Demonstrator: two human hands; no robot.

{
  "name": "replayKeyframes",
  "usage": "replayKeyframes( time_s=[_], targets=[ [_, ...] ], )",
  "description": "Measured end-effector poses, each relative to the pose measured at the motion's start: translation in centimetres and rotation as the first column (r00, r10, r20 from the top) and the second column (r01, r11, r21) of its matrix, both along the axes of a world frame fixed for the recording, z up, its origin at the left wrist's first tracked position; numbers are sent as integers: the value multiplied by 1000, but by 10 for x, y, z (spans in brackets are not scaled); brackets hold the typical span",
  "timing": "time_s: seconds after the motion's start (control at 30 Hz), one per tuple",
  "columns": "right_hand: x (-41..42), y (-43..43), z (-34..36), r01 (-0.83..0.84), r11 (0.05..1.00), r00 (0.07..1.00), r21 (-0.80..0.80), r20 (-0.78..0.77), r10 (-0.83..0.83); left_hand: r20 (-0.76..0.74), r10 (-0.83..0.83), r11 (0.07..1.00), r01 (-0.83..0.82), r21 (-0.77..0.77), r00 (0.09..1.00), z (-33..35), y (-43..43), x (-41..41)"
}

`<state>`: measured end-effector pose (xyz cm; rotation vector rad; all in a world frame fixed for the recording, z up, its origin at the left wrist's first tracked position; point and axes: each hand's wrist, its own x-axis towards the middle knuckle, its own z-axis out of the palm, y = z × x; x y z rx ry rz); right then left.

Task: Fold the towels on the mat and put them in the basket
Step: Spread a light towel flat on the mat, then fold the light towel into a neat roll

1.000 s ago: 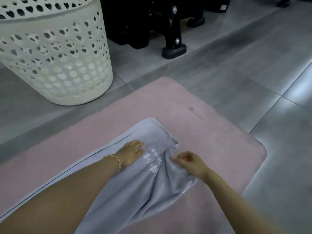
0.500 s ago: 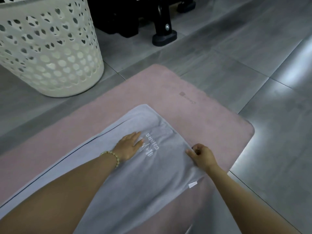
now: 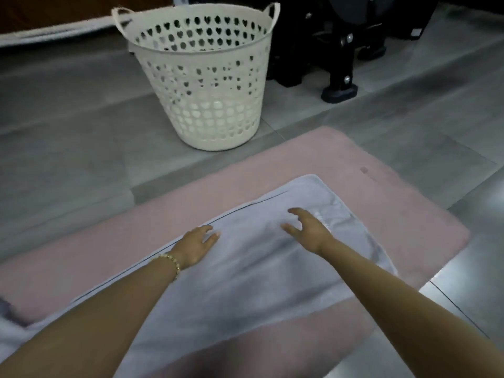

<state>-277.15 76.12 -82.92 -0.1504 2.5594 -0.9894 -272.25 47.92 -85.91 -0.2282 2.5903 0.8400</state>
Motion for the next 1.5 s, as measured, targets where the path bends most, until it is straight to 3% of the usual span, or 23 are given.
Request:
replayKeyframes(
  time_s=[0.13,0.27,0.37,0.47,0.57,0.7,0.8,0.97,1.07,1.13,1.2,1.27,1.33,1.4,1.5],
  targets=[
    [27,-127,35,-281,960,958,6,66,280,42,124,991,-121,-64,991,24,-110,75],
    [72,-237,40,-465,885,876,21,154,457,108,151,976,-131,-175,983,37,-206,161],
    [110,-301,24,-535,844,833,24,183,523,126,194,957,-159,-242,973,42,-261,221],
    [144,-347,1,-548,836,815,-21,211,540,137,263,949,-230,-217,955,32,-304,268],
    [170,-378,-25,-603,797,764,-40,261,591,94,416,885,-379,-272,905,9,-323,303],
    [177,-406,-55,-601,799,773,-21,241,587,161,592,805,-574,-149,790,-23,-337,317],
    [171,-422,-72,-606,796,776,4,223,590,56,687,723,-674,-151,725,-42,-349,311],
    [167,-448,-87,-732,649,682,210,201,704,4,761,649,-760,36,649,-45,-358,284],
    [165,-461,-88,-729,614,679,303,201,706,23,744,659,-739,137,668,-39,-358,278],
    [168,-466,-88,-732,647,682,216,234,693,105,722,665,-728,169,684,-31,-355,277],
    [174,-470,-80,-655,754,694,-48,356,626,207,708,635,-737,232,675,-20,-349,279],
    [176,-471,-69,-541,807,657,-238,480,582,287,691,569,-744,350,664,-8,-343,281],
    [174,-466,-56,-527,791,652,-311,449,611,350,666,469,-734,491,659,3,-336,281],
    [171,-459,-42,-449,798,692,-401,409,595,332,671,435,-715,548,662,16,-328,281],
    [162,-444,-8,-377,775,696,-507,397,599,246,680,501,-683,532,691,34,-327,281]
  ],
)
